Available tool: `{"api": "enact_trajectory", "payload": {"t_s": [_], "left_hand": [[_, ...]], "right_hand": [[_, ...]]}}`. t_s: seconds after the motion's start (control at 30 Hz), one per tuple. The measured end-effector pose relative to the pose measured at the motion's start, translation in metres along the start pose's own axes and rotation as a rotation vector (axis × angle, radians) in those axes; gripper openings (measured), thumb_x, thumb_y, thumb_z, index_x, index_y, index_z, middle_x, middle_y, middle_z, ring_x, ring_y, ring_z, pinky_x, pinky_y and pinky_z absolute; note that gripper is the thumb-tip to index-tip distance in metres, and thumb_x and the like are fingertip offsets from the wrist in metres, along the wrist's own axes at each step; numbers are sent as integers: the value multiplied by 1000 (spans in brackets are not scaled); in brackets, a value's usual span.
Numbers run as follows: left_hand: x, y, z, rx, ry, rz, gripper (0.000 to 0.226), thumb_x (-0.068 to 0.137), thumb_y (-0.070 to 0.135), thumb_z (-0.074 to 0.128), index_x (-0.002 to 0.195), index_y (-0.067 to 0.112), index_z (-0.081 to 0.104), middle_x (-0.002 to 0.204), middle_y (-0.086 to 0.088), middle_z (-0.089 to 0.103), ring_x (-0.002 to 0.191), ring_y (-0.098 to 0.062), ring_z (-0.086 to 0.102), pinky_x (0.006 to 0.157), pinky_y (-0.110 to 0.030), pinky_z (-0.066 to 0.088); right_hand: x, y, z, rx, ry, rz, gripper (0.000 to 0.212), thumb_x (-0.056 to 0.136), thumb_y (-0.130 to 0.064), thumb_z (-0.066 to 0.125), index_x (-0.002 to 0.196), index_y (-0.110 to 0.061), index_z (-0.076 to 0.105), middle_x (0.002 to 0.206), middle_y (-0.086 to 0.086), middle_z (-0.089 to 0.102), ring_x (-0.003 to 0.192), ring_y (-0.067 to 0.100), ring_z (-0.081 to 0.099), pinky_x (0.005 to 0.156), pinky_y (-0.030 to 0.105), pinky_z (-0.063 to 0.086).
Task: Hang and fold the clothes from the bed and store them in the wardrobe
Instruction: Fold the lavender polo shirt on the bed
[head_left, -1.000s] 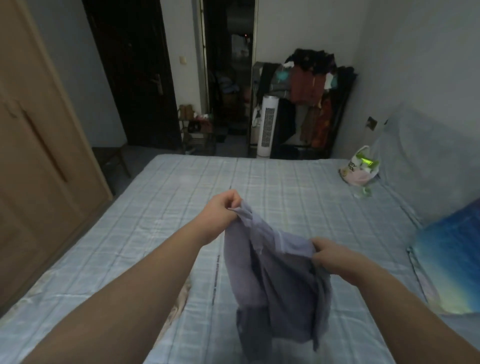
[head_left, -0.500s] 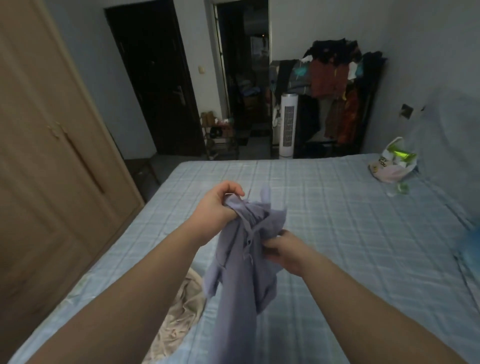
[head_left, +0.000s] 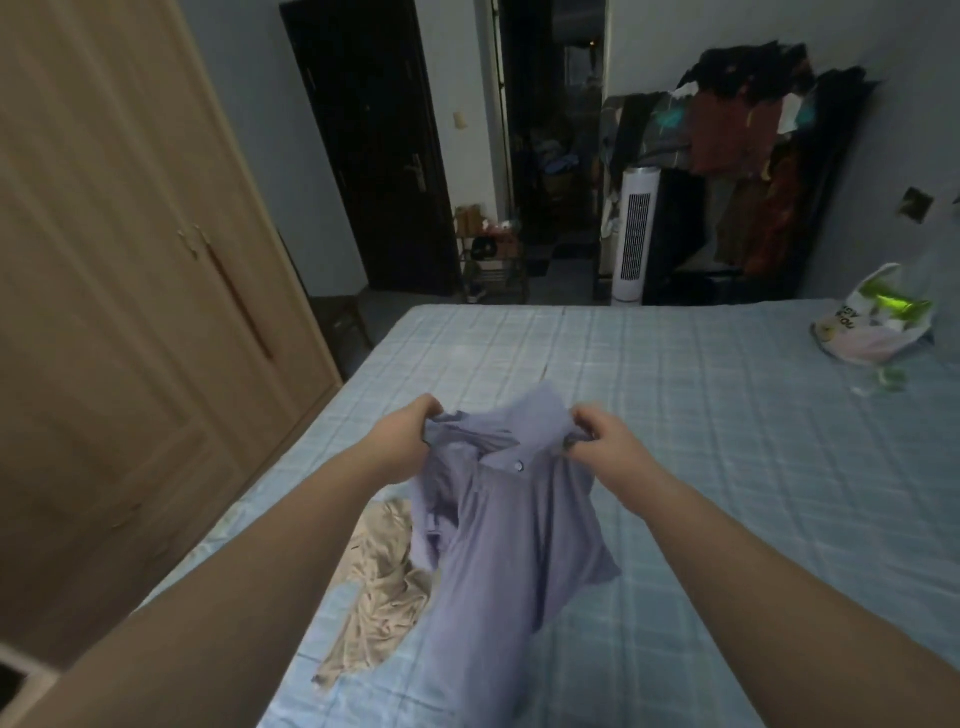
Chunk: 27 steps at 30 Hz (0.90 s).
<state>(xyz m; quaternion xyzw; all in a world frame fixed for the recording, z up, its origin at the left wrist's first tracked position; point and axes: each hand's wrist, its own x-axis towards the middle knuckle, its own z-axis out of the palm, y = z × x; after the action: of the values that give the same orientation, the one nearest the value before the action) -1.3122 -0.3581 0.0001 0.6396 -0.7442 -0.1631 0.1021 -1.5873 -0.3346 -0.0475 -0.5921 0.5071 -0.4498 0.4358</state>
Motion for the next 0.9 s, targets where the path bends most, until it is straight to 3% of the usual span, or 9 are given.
{"api": "enact_trajectory", "payload": {"t_s": [0.13, 0.27, 0.33, 0.43, 0.5, 0.57, 0.67, 0.73, 0.9], "left_hand": [[-13, -9, -2, -377, 106, 65, 28, 81, 11, 57, 95, 34, 49, 88, 3, 59, 74, -16, 52, 58, -24, 41], [-27, -12, -15, -566, 83, 58, 62, 68, 31, 76, 120, 51, 49, 122, 8, 54, 101, -11, 59, 78, -20, 49], [-33, -15, -22, -509, 26, 59, 81, 67, 34, 84, 135, 48, 42, 135, 9, 46, 116, -14, 52, 91, -25, 44], [-48, -18, -40, -354, -141, 87, 92, 67, 38, 85, 144, 44, 36, 132, 15, 47, 116, -11, 51, 93, -23, 39], [-61, -19, -52, -151, -259, 133, 76, 70, 41, 82, 134, 44, 41, 121, 19, 53, 104, -3, 54, 86, -22, 40], [-74, -15, -63, 88, -346, 168, 56, 74, 45, 78, 120, 41, 47, 118, 11, 58, 100, -8, 56, 88, -30, 45], [-94, -9, -76, 240, -327, 206, 48, 79, 48, 75, 116, 35, 48, 119, 4, 59, 102, -17, 57, 92, -37, 47], [-111, -11, -84, 80, -262, 209, 52, 78, 50, 76, 119, 35, 49, 117, 7, 59, 101, -13, 57, 89, -33, 47], [-163, -34, -89, -487, -265, 216, 89, 60, 59, 85, 133, 40, 40, 121, 13, 58, 107, -5, 60, 84, -22, 50]], "right_hand": [[-4, -23, -23, -198, -14, -134, 18, 81, 6, 63, 78, -10, 56, 71, -5, 53, 66, 5, 44, 60, 23, 37], [-17, -52, -42, -374, 27, -168, 21, 80, 1, 57, 77, -20, 51, 70, -11, 52, 63, -3, 43, 60, 23, 36], [-26, -65, -46, -444, 17, -170, 26, 79, 0, 53, 74, -25, 47, 68, -14, 50, 60, -3, 42, 58, 22, 35], [-41, -86, -47, -619, -3, -190, 33, 77, 1, 52, 71, -30, 41, 64, -14, 51, 59, -2, 44, 53, 17, 34], [-55, -96, -45, -815, -29, -195, 34, 78, -2, 54, 74, -31, 38, 69, -8, 51, 64, 4, 48, 58, 28, 39], [-72, -103, -42, -995, -55, -186, 35, 80, -8, 56, 75, -36, 34, 71, -4, 50, 67, 17, 50, 61, 38, 44], [-105, -113, -35, -1147, 16, -156, 26, 87, -23, 57, 88, -41, 39, 76, -11, 53, 70, 14, 54, 64, 38, 49], [-126, -123, -32, -1179, 42, -125, 18, 90, -25, 57, 98, -39, 49, 81, -13, 54, 77, 14, 54, 66, 33, 43], [-177, -148, -27, -1130, 63, -92, 13, 85, -9, 57, 90, -18, 65, 89, 1, 62, 85, 21, 55, 69, 34, 40]]}}
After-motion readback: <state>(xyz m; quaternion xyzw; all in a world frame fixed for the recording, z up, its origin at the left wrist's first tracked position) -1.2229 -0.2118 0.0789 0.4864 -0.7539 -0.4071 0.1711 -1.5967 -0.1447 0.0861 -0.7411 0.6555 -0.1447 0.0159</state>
